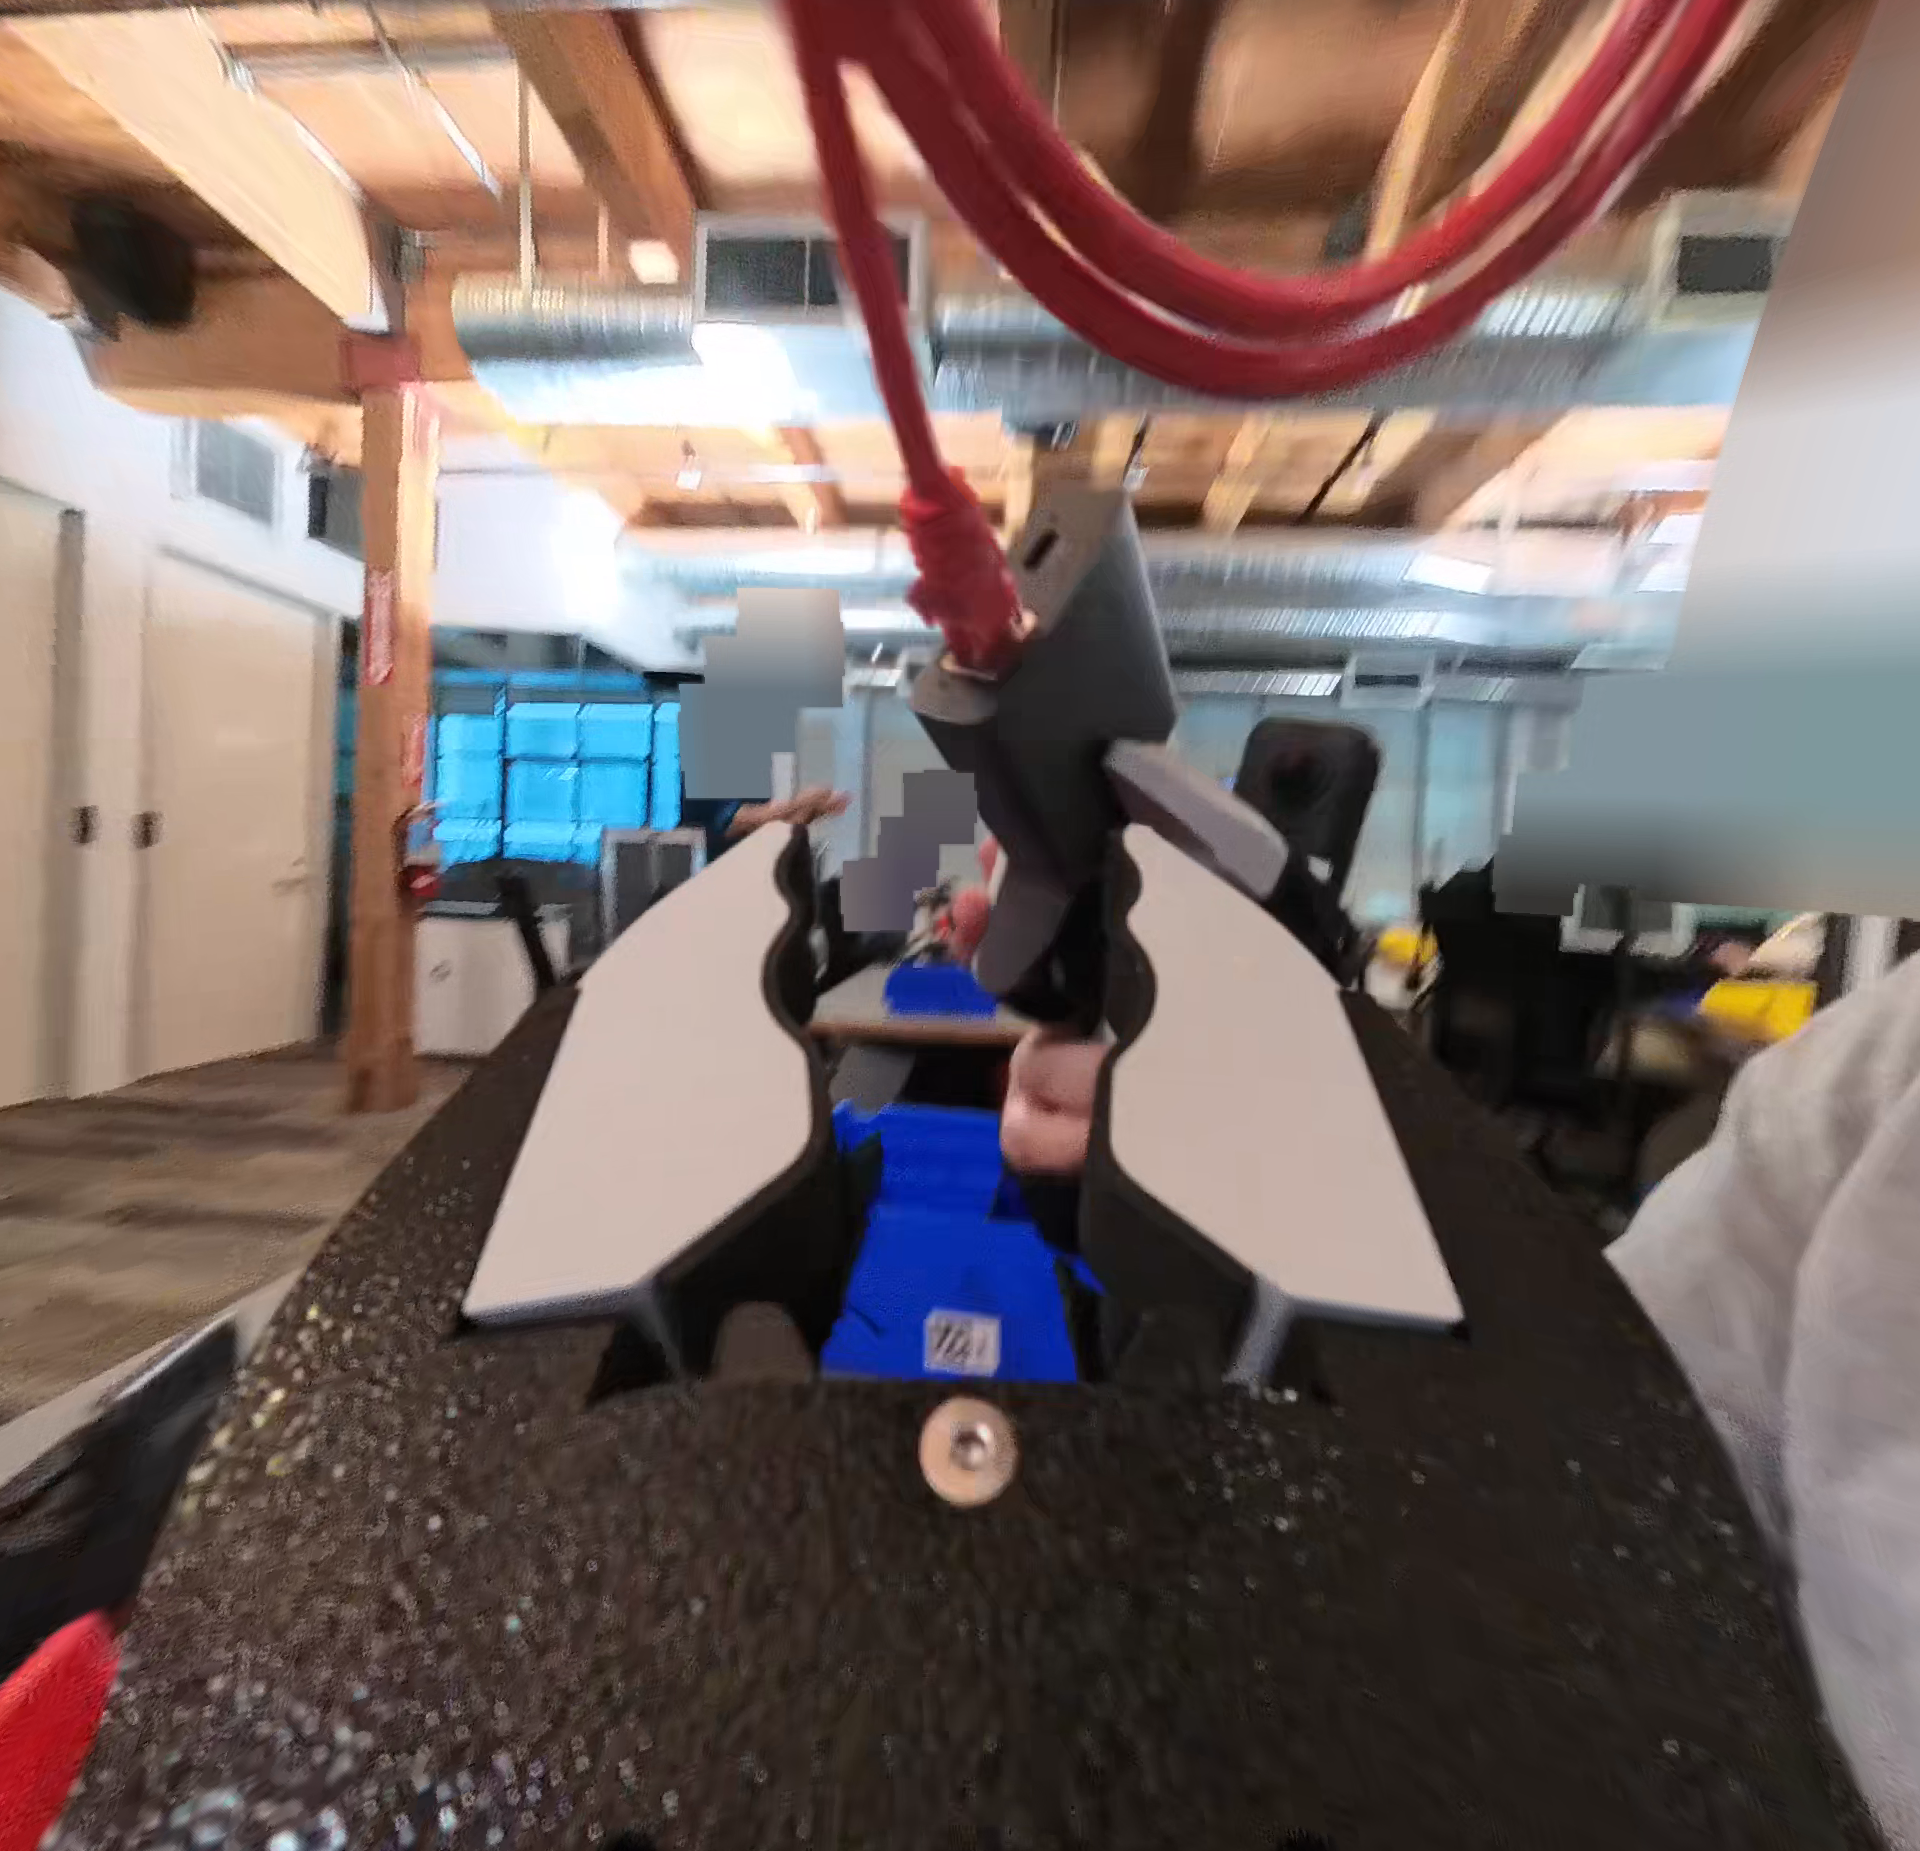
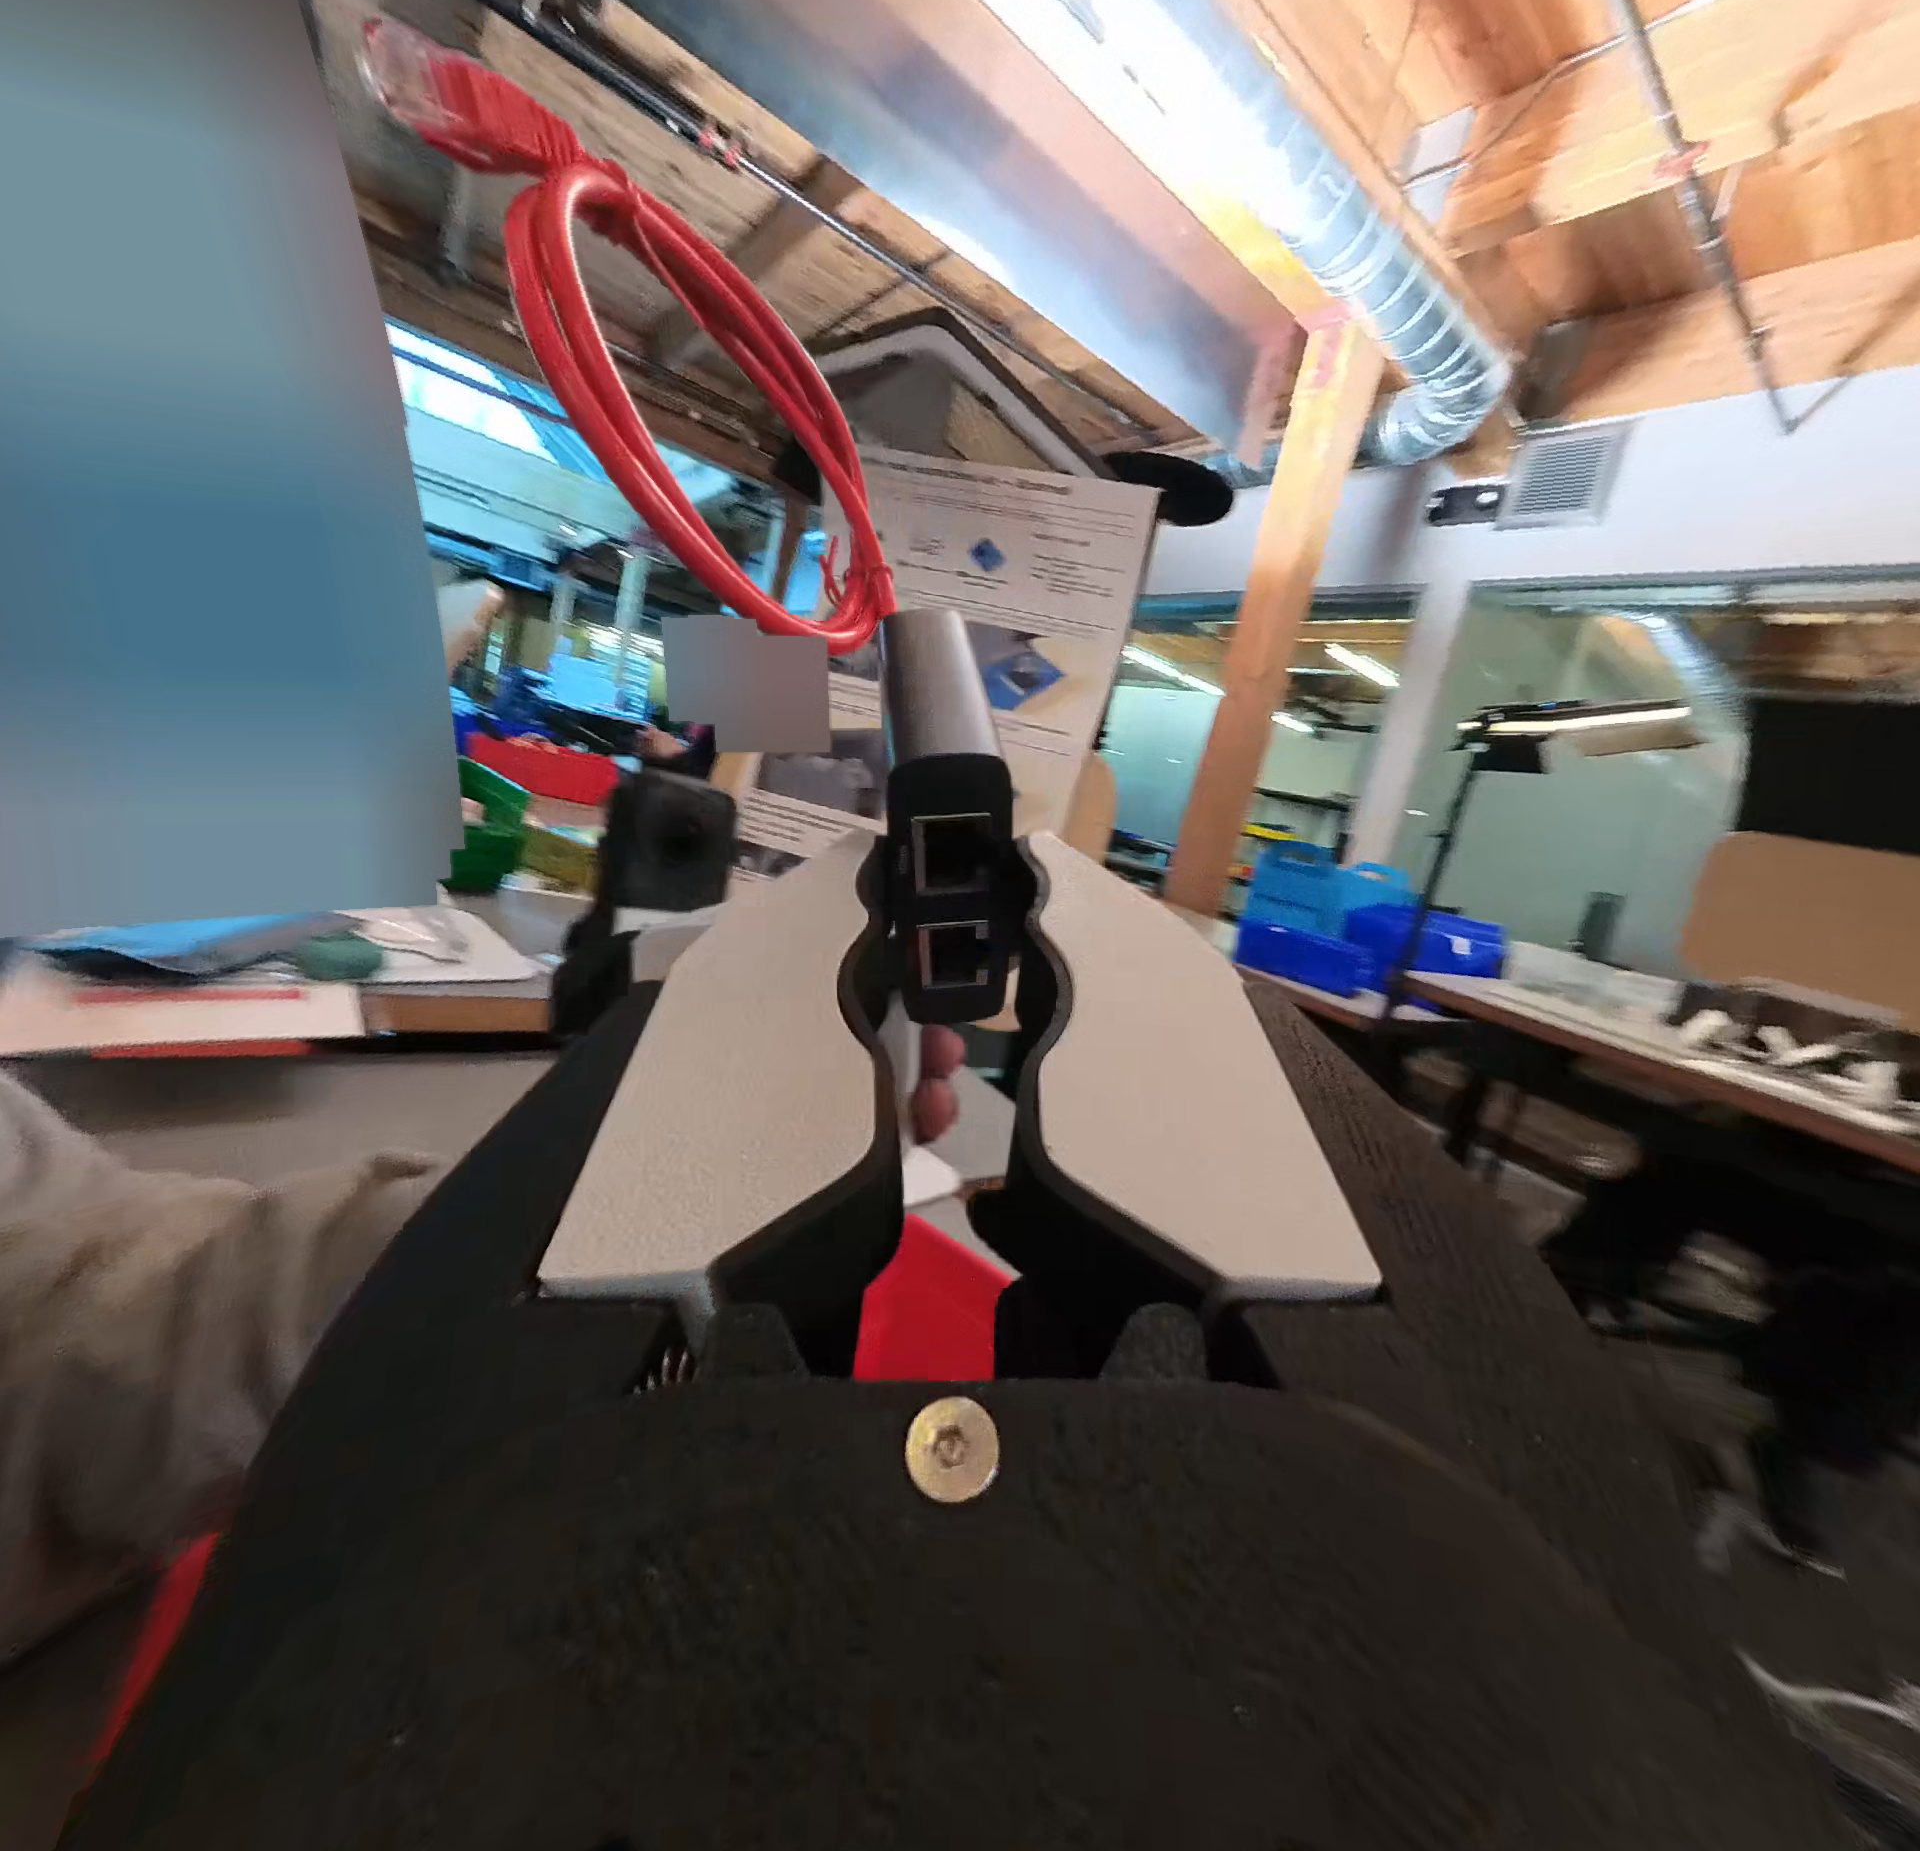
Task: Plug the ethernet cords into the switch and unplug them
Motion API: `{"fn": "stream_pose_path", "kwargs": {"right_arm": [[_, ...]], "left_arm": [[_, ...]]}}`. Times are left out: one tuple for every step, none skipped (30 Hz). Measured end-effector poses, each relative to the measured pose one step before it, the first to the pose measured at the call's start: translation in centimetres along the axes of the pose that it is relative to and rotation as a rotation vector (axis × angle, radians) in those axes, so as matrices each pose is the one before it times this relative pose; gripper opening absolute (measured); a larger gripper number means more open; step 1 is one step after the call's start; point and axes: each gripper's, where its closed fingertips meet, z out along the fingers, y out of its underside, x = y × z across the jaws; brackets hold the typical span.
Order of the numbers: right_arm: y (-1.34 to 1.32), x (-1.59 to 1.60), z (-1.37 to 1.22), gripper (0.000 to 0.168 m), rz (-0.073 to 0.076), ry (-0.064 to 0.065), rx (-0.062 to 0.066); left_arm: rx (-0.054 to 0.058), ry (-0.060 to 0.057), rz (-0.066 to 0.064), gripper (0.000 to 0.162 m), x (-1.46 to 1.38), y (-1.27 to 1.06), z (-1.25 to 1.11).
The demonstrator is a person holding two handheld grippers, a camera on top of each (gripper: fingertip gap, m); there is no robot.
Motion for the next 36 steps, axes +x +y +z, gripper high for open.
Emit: {"fn": "stream_pose_path", "kwargs": {"right_arm": [[0.145, -0.502, 0.281, 0.019, 0.034, -0.027, 0.008], [0.172, -0.468, 0.277, 0.019, 0.032, -0.0251, 0.0066], [0.189, -0.405, 0.275, 0.02, 0.0267, -0.0209, 0.0065], [0.242, -0.315, 0.256, 0.02, 0.0212, -0.0148, 0.0031], [0.324, -0.274, 0.242, 0.02, 0.0148, -0.0134, -0.0033], [0.312, -0.192, 0.211, 0.02, 0.0084, -0.009, -0.0038], [0.288, -0.089, 0.172, 0.02, 0.0075, -0.0036, -0.0046], [0.232, -0.058, 0.132, 0.02, 0.0065, -0.0045, -0.0054], [0.092, -0.092, 0.093, 0.02, 0.0099, -0.0071, -0.0011], [0.127, -0.095, 0.078, 0.019, 0.019, -0.0104, -0.011], [0.121, -0.07, 0.027, 0.02, 0.0248, -0.0114, -0.0191], [0.075, 0.125, -0.042, 0.021, 0.0179, 0.0028, -0.022], [0.073, 0.261, -0.124, 0.022, 0.0001, 0.0129, -0.0235], [0.097, 0.369, -0.206, 0.023, -0.019, 0.0208, -0.0264], [0.122, 0.369, -0.25, 0.025, -0.031, 0.0212, -0.0298], [0.088, 0.245, -0.314, 0.027, -0.0369, 0.0121, -0.0287], [0.098, 0.055, -0.346, 0.03, -0.0404, -0.0004, -0.0299], [0.272, -0.061, -0.36, 0.032, -0.0447, -0.0071, -0.0391], [0.378, 0.01, -0.336, 0.034, -0.0476, 0.0001, -0.0422], [0.369, 0.241, -0.304, 0.037, -0.0457, 0.0185, -0.0371], [0.375, 0.112, -0.256, 0.038, -0.0402, 0.0099, -0.0334], [0.3, -0.248, -0.175, 0.04, -0.03, -0.0121, -0.0277], [0.233, -0.41, -0.077, 0.04, -0.0206, -0.0209, -0.0222], [0.18, -0.485, 0.03, 0.04, -0.021, -0.0213, -0.0168], [0.107, -0.293, 0.143, 0.04, -0.0266, -0.0043, -0.0097], [0.233, -0.108, 0.211, 0.04, -0.0292, 0.0088, -0.0167], [0.451, -0.143, 0.264, 0.039, -0.0297, 0.0041, -0.0299], [0.555, -0.182, 0.255, 0.039, -0.0297, 0.0006, -0.0344], [0.48, -0.177, 0.237, 0.037, -0.0287, -0.0007, -0.0267], [0.375, -0.251, 0.17, 0.031, -0.0282, -0.0071, -0.018], [0.156, -0.437, 0.095, 0.023, -0.0205, -0.0222, -0.006], [0.022, -0.239, 0.023, 0.022, -0.0072, -0.0162, -0.0018], [-0.124, -0.228, -0.023, 0.021, 0.0007, -0.0178, 0.0017], [-0.197, -0.128, -0.023, 0.02, -0.0048, -0.0071, 0.0075], [-0.235, -0.016, -0.011, 0.02, -0.0101, 0.0049, 0.0104], [-0.211, 0.009, 0.009, 0.02, -0.0062, 0.0049, 0.0092]], "left_arm": [[0.0559, 0.0239, -0.0385, 0.053, 0.146, -0.56, -0.225], [0.0488, 0.0209, -0.0269, 0.052, 0.18, -0.539, -0.204], [0.0437, 0.0146, -0.0125, 0.049, 0.154, -0.485, -0.195], [0.032, 0.0123, -0.001, 0.045, 0.169, -0.354, -0.171], [0.0243, 0.0171, 0.0043, 0.04, 0.242, -0.291, -0.155], [0.0211, 0.0236, 0.0034, 0.036, 0.351, -0.271, -0.121], [0.0177, 0.0186, 0.0021, 0.031, 0.272, -0.252, -0.106], [0.013, 0.0173, 0.0047, 0.025, 0.265, -0.208, -0.095], [0.0038, -0.0041, 0.0136, 0.024, -0.07, -0.089, -0.126], [0.0019, 0.0085, 0.0178, 0.023, 0.093, -0.072, -0.146], [-0.0042, 0.0164, 0.0056, 0.022, 0.132, -0.034, -0.112], [-0.0174, 0.0086, -0.0038, 0.021, -0.037, 0.112, -0.037], [-0.0284, 0.003, -0.002, 0.021, -0.14, 0.23, 0.006], [-0.0322, -0.0024, 0.0158, 0.02, -0.138, 0.255, -0.027], [-0.0433, -0.0065, 0.0355, 0.02, -0.129, 0.344, -0.024], [-0.0446, -0.0009, 0.0358, 0.019, -0.057, 0.278, -0.053], [-0.04, 0.0057, 0.0336, 0.02, -0.001, 0.159, -0.091], [-0.0385, 0.0148, 0.0352, 0.019, 0.119, 0.103, -0.152], [-0.0401, 0.0098, 0.0393, 0.019, 0.076, 0.115, -0.183], [-0.0437, 0.007, 0.0438, 0.019, 0.052, 0.201, -0.207], [-0.0452, 0.0056, 0.0431, 0.019, 0.054, 0.266, -0.211], [-0.0398, 0.0114, 0.0373, 0.02, 0.154, 0.224, -0.173], [-0.0354, 0.0106, 0.0329, 0.019, 0.181, 0.216, -0.131], [-0.033, 0.0146, 0.0264, 0.019, 0.242, 0.241, -0.072], [-0.0316, 0.0208, 0.022, 0.019, 0.343, 0.279, -0.024], [-0.0271, 0.0178, 0.0205, 0.019, 0.316, 0.298, 0.008], [-0.0192, 0.0231, 0.0162, 0.019, 0.395, 0.251, 0.022], [-0.0112, 0.0229, 0.0103, 0.019, 0.371, 0.172, 0.035], [-0.0048, 0.0141, 0.0062, 0.019, 0.241, 0.116, 0.022], [-0.0038, 0.0088, 0.0023, 0.019, 0.123, 0.117, 0.013], [-0.0046, 0.003, 0.0061, 0.019, 0.046, 0.166, -0.017], [0.0102, 0.0123, 0.0008, 0.019, 0.158, -0.031, -0.086], [0.0151, 0.0097, 0.0005, 0.02, 0.147, -0.108, -0.054], [0.0202, 0.0046, 0.0019, 0.02, 0.093, -0.203, -0.024], [0.0208, -0.0041, 0.0046, 0.02, -0.019, -0.236, -0.011], [0.0203, -0.0056, 0.0057, 0.02, -0.037, -0.216, -0.02]]}}
